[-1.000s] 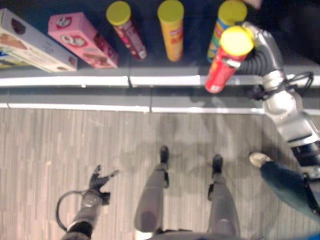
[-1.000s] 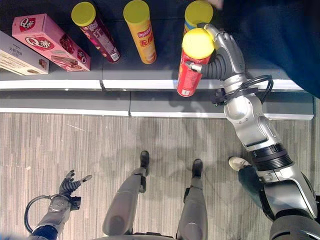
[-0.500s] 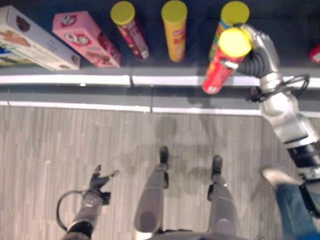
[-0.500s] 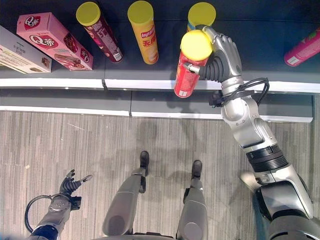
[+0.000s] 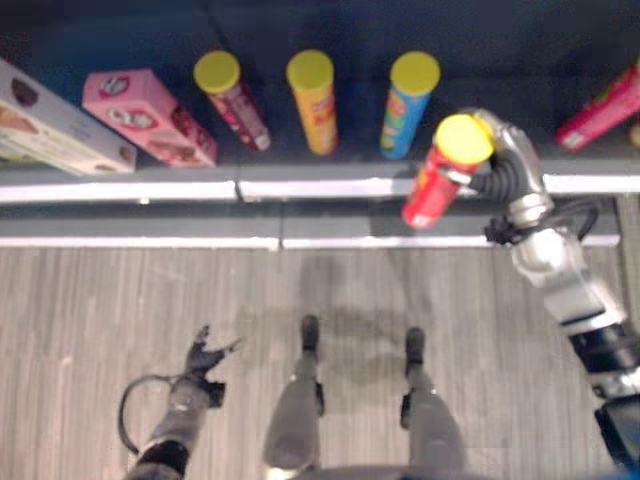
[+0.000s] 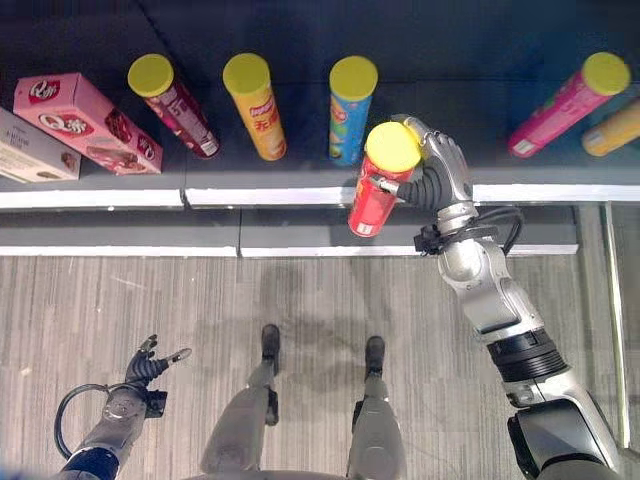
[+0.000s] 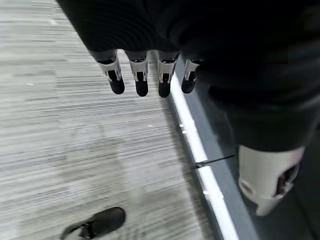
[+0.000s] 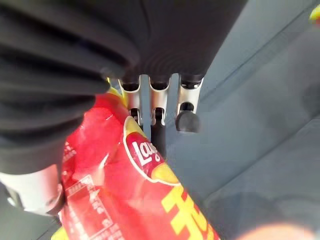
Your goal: Put the goods on the table back onto the shelves and tidy them up.
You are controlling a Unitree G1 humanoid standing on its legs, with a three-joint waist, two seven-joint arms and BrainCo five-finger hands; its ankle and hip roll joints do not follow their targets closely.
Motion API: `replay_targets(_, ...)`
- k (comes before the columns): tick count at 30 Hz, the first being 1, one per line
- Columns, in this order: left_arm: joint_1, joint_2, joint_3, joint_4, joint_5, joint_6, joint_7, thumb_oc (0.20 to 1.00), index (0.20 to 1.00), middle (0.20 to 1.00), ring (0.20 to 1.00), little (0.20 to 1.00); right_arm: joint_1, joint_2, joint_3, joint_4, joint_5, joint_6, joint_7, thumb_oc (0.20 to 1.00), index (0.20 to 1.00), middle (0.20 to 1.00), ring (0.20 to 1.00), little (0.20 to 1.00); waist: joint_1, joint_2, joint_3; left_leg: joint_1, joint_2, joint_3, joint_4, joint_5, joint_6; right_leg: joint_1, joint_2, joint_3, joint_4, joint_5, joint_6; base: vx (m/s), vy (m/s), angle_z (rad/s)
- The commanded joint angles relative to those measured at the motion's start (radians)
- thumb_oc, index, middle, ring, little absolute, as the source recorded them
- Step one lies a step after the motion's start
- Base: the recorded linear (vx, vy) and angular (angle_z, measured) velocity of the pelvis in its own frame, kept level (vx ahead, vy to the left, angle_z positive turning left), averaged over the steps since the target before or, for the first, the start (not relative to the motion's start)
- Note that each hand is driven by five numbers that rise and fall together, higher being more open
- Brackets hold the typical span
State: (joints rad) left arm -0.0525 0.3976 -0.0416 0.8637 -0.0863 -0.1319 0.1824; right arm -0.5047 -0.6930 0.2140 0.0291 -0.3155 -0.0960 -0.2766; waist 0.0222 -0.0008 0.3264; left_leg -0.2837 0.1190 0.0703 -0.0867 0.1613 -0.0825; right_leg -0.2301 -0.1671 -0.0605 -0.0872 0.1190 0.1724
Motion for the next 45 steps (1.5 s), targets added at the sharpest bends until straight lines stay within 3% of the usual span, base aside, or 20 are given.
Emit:
replay_targets(1, 0.024, 0.023, -0.036, 0.056, 0.022, -0.006, 0.004, 1.000, 1.000, 1.000, 1.000, 1.000, 0.044, -0.014, -0.049, -0.053, -0.005, -0.056, -0.021, 0.200, 0.200, 0.200, 0.200, 0.200, 0.013, -0.006, -0.118, 0.033, 0.142, 0.022, 0.000, -0.072, -0.126, -0.027, -0.017, 0.048, 0.097, -0.118, 0.042, 0.06, -0.214, -0.03)
replay_targets(4, 0.031, 0.014, -0.033, 0.060, 0.008, -0.002, 0.008, 1.000, 1.000, 1.000, 1.000, 1.000, 0.080, -0.032, -0.080, -0.048, 0.010, -0.058, -0.033, 0.200, 0.200, 0.200, 0.200, 0.200, 0.009, -0.005, -0.113, 0.025, 0.158, 0.007, 0.001, -0.033, -0.132, -0.004, 0.027, 0.051, 0.106, -0.155, 0.013, 0.02, -0.188, 0.06)
replay_targets(6, 0.041, -0.001, -0.036, 0.052, 0.001, 0.005, -0.006, 1.000, 1.000, 1.000, 1.000, 1.000, 0.126, -0.062, -0.120, -0.052, 0.014, -0.049, -0.033, 0.200, 0.200, 0.200, 0.200, 0.200, -0.013, -0.022, -0.111, 0.043, 0.139, 0.096, 0.032, -0.066, -0.083, 0.029, 0.035, 0.029, 0.104, -0.165, 0.001, 0.02, -0.141, 0.36)
replay_targets(8, 0.051, -0.020, -0.028, 0.066, 0.017, 0.012, -0.011, 1.000, 1.000, 1.000, 1.000, 1.000, 0.155, -0.059, -0.140, -0.072, 0.011, -0.045, -0.032, 0.200, 0.200, 0.200, 0.200, 0.200, -0.016, -0.039, -0.112, 0.060, 0.064, 0.131, 0.122, -0.149, -0.046, 0.053, 0.028, 0.004, 0.094, -0.149, 0.000, 0.00, -0.115, 0.30)
replay_targets(10, 0.054, -0.030, -0.028, 0.112, 0.056, 0.018, -0.012, 1.000, 1.000, 1.000, 1.000, 1.000, 0.177, -0.045, -0.156, -0.089, 0.022, -0.058, -0.021, 0.200, 0.200, 0.200, 0.200, 0.200, -0.013, -0.045, -0.111, 0.037, -0.053, 0.071, 0.201, -0.219, -0.016, 0.056, 0.020, -0.011, 0.090, -0.137, -0.001, -0.01, -0.060, 0.18)
replay_targets(14, 0.066, -0.032, -0.041, 0.140, 0.069, 0.023, -0.033, 1.000, 1.000, 1.000, 1.000, 1.000, 0.153, -0.038, -0.136, -0.076, 0.045, -0.068, 0.003, 0.200, 0.200, 0.200, 0.200, 0.200, -0.012, -0.023, -0.110, 0.034, -0.125, 0.006, 0.226, -0.268, 0.029, 0.019, 0.027, 0.008, 0.193, -0.147, 0.008, 0.05, 0.083, 0.20)
replay_targets(19, 0.080, -0.003, -0.032, 0.140, 0.077, 0.022, -0.035, 1.000, 1.000, 1.000, 1.000, 1.000, 0.123, -0.040, -0.122, -0.047, 0.062, -0.065, 0.018, 0.200, 0.200, 0.200, 0.200, 0.200, -0.003, -0.021, -0.109, 0.094, -0.065, 0.009, 0.164, -0.254, 0.012, -0.038, -0.030, 0.058, 0.232, -0.050, 0.036, 0.09, -0.106, -0.10)
replay_targets(24, 0.082, 0.002, -0.029, 0.119, 0.043, 0.021, -0.022, 1.000, 1.000, 1.000, 1.000, 1.000, 0.079, -0.054, -0.112, -0.027, 0.079, -0.059, 0.018, 0.200, 0.200, 0.200, 0.200, 0.200, -0.007, -0.006, -0.088, 0.150, 0.011, -0.010, 0.158, -0.281, -0.024, -0.074, -0.129, 0.046, 0.165, -0.033, 0.035, 0.09, -0.267, -0.10)
replay_targets(25, 0.090, -0.003, -0.019, 0.122, 0.020, 0.025, -0.011, 1.000, 1.000, 1.000, 1.000, 1.000, 0.075, -0.062, -0.117, -0.023, 0.086, -0.060, 0.018, 0.200, 0.200, 0.200, 0.200, 0.200, -0.009, -0.015, -0.087, 0.178, 0.057, -0.030, 0.159, -0.296, -0.049, -0.101, -0.193, 0.035, 0.133, 0.005, 0.054, 0.08, -0.315, 0.05)
replay_targets(29, 0.106, -0.010, 0.015, 0.123, -0.038, 0.024, 0.009, 1.000, 1.000, 1.000, 1.000, 1.000, 0.070, -0.069, -0.115, -0.035, 0.099, -0.060, 0.025, 0.200, 0.200, 0.200, 0.200, 0.200, 0.001, -0.031, -0.085, 0.209, 0.150, -0.070, 0.179, -0.306, -0.103, -0.097, -0.265, 0.017, 0.113, 0.065, 0.083, 0.10, -0.730, 0.00)
replay_targets(30, 0.122, -0.013, 0.033, 0.112, -0.076, 0.011, 0.009, 1.000, 1.000, 1.000, 1.000, 1.000, 0.081, -0.087, -0.122, -0.055, 0.101, -0.059, 0.033, 0.200, 0.200, 0.200, 0.200, 0.200, 0.015, -0.055, -0.092, 0.231, 0.196, -0.076, 0.169, -0.284, -0.135, -0.093, -0.262, 0.029, 0.164, 0.041, 0.089, 0.04, -0.615, 0.10)
replay_targets(32, 0.123, -0.009, 0.040, 0.100, -0.089, 0.012, 0.014, 1.000, 1.000, 1.000, 1.000, 1.000, 0.073, -0.089, -0.122, -0.078, 0.100, -0.057, 0.033, 0.200, 0.200, 0.200, 0.200, 0.200, 0.034, -0.067, -0.099, 0.240, 0.226, -0.068, 0.155, -0.264, -0.156, -0.066, -0.242, 0.013, 0.172, 0.001, 0.089, -0.01, -0.618, 0.39)
replay_targets(33, 0.129, -0.020, 0.042, 0.083, -0.104, 0.012, 0.019, 1.000, 1.000, 1.000, 1.000, 1.000, 0.072, -0.082, -0.108, -0.102, 0.100, -0.061, 0.036, 0.200, 0.200, 0.200, 0.200, 0.200, 0.043, -0.068, -0.109, 0.225, 0.276, -0.077, 0.126, -0.144, -0.173, -0.070, -0.171, 0.028, 0.237, -0.064, 0.089, -0.05, -0.570, 0.39)
replay_targets(34, 0.130, -0.020, 0.041, 0.083, -0.104, 0.013, 0.019, 1.000, 1.000, 1.000, 1.000, 1.000, 0.073, -0.083, -0.109, -0.103, 0.100, -0.060, 0.036, 0.200, 0.200, 0.200, 0.200, 0.200, 0.043, -0.067, -0.111, 0.225, 0.279, -0.077, 0.120, -0.141, -0.174, -0.074, -0.169, 0.028, 0.243, -0.068, 0.089, -0.09, -0.457, 0.15)
replay_targets(36, 0.130, -0.037, 0.041, 0.095, -0.114, 0.011, 0.031, 1.000, 1.000, 1.000, 1.000, 1.000, 0.093, -0.070, -0.116, -0.131, 0.102, -0.066, 0.032, 0.200, 0.200, 0.200, 0.200, 0.200, 0.026, -0.056, -0.114, 0.186, 0.296, -0.057, 0.112, -0.030, -0.144, -0.065, -0.116, 0.025, 0.260, -0.121, 0.072, -0.13, -0.390, 0.01)
replay_targets(37, 0.139, -0.044, 0.049, 0.105, -0.095, 0.024, 0.010, 1.000, 1.000, 1.000, 1.000, 1.000, 0.096, -0.062, -0.108, -0.155, 0.102, -0.060, 0.037, 0.200, 0.200, 0.200, 0.200, 0.200, 0.013, -0.060, -0.124, 0.187, 0.246, 0.016, 0.111, -0.090, -0.096, -0.050, -0.089, 0.002, 0.233, -0.124, 0.049, -0.14, -0.372, 0.20)
replay_targets(38, 0.139, -0.044, 0.049, 0.105, -0.095, 0.024, 0.010, 1.000, 1.000, 1.000, 1.000, 1.000, 0.096, -0.062, -0.109, -0.156, 0.102, -0.059, 0.037, 0.200, 0.200, 0.200, 0.200, 0.200, 0.013, -0.062, -0.125, 0.183, 0.244, 0.016, 0.112, -0.088, -0.095, -0.052, -0.090, 0.003, 0.230, -0.120, 0.049, -0.12, -0.322, 0.80)
replay_targets(41, 0.136, -0.053, 0.047, 0.134, -0.047, 0.040, 0.001, 1.000, 1.000, 1.000, 1.000, 1.000, 0.104, -0.060, -0.096, -0.201, 0.067, -0.063, 0.060, 0.200, 0.200, 0.200, 0.200, 0.200, 0.010, -0.053, -0.126, 0.118, 0.061, 0.046, 0.193, -0.220, -0.034, -0.032, -0.067, -0.023, 0.196, -0.114, 0.025, -0.10, -0.198, 0.56)
replay_targets(42, 0.142, -0.058, 0.050, 0.147, -0.042, 0.036, -0.004, 1.000, 1.000, 1.000, 1.000, 1.000, 0.094, -0.075, -0.097, -0.207, 0.061, -0.064, 0.069, 0.200, 0.200, 0.200, 0.200, 0.200, 0.003, -0.039, -0.130, 0.133, 0.055, 0.070, 0.177, -0.222, -0.036, -0.028, -0.054, -0.026, 0.199, -0.125, 0.028, -0.05, -0.056, 0.18)
replay_targets(45, 0.142, -0.056, 0.047, 0.155, -0.043, 0.040, -0.013, 1.000, 1.000, 1.000, 1.000, 1.000, 0.082, -0.056, -0.094, -0.206, 0.050, -0.064, 0.059, 0.200, 0.200, 0.200, 0.200, 0.200, 0.010, -0.032, -0.106, 0.097, 0.006, 0.002, 0.225, -0.238, -0.024, -0.026, -0.032, -0.019, 0.201, -0.116, 0.017, -0.05, -0.023, -0.01)
